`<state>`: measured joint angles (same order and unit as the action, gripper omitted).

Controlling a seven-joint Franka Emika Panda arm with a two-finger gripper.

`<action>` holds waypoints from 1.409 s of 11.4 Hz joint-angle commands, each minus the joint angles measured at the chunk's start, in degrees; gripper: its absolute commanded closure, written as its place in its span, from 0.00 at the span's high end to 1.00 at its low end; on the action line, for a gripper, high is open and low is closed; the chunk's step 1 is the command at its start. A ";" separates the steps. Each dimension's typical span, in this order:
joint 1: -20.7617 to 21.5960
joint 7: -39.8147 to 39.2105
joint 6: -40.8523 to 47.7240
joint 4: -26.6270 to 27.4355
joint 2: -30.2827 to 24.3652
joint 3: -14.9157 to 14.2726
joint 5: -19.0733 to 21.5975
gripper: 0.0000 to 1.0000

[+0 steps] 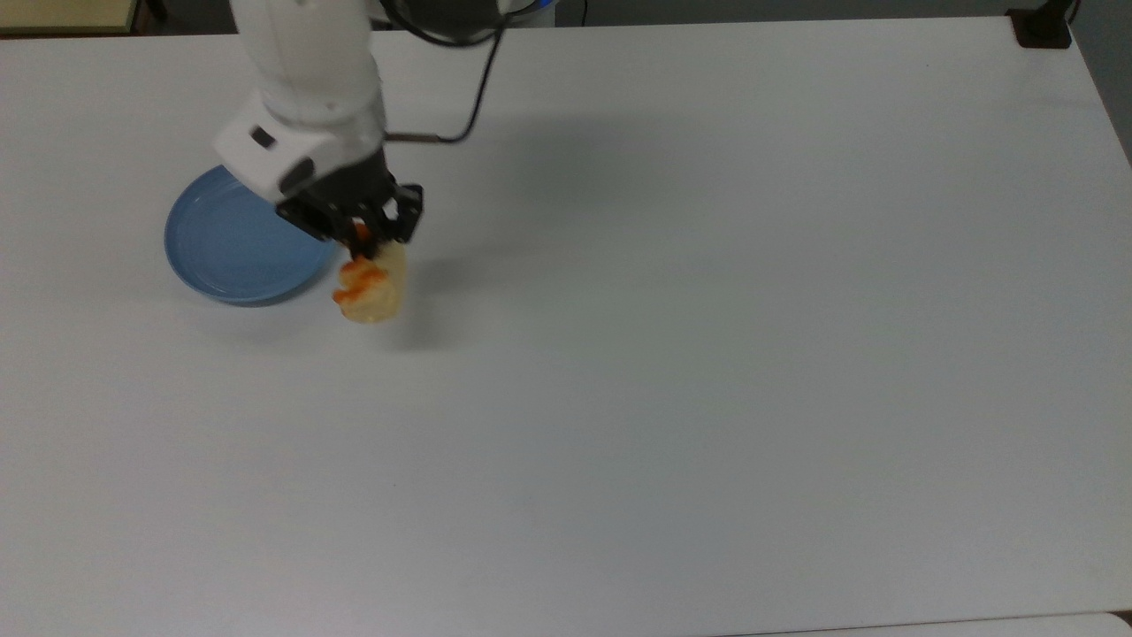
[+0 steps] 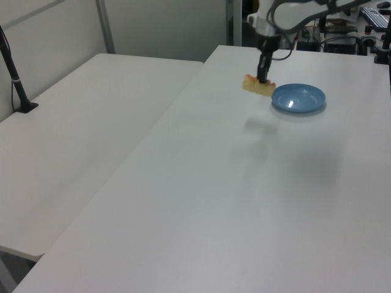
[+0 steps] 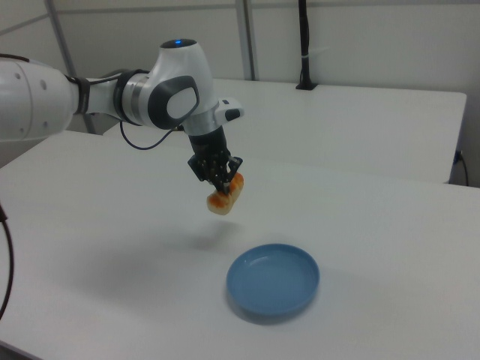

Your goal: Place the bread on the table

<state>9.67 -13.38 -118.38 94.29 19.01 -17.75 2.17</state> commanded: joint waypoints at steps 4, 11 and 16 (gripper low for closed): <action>4.04 8.11 -6.43 -8.33 13.16 2.20 -2.16 0.60; 3.60 12.06 5.23 -6.49 0.44 2.28 -1.65 1.00; -3.41 11.71 23.43 -4.73 -13.98 8.16 -2.17 1.00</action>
<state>10.48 -2.66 -99.52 85.97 10.69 -13.45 0.88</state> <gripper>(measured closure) 0.000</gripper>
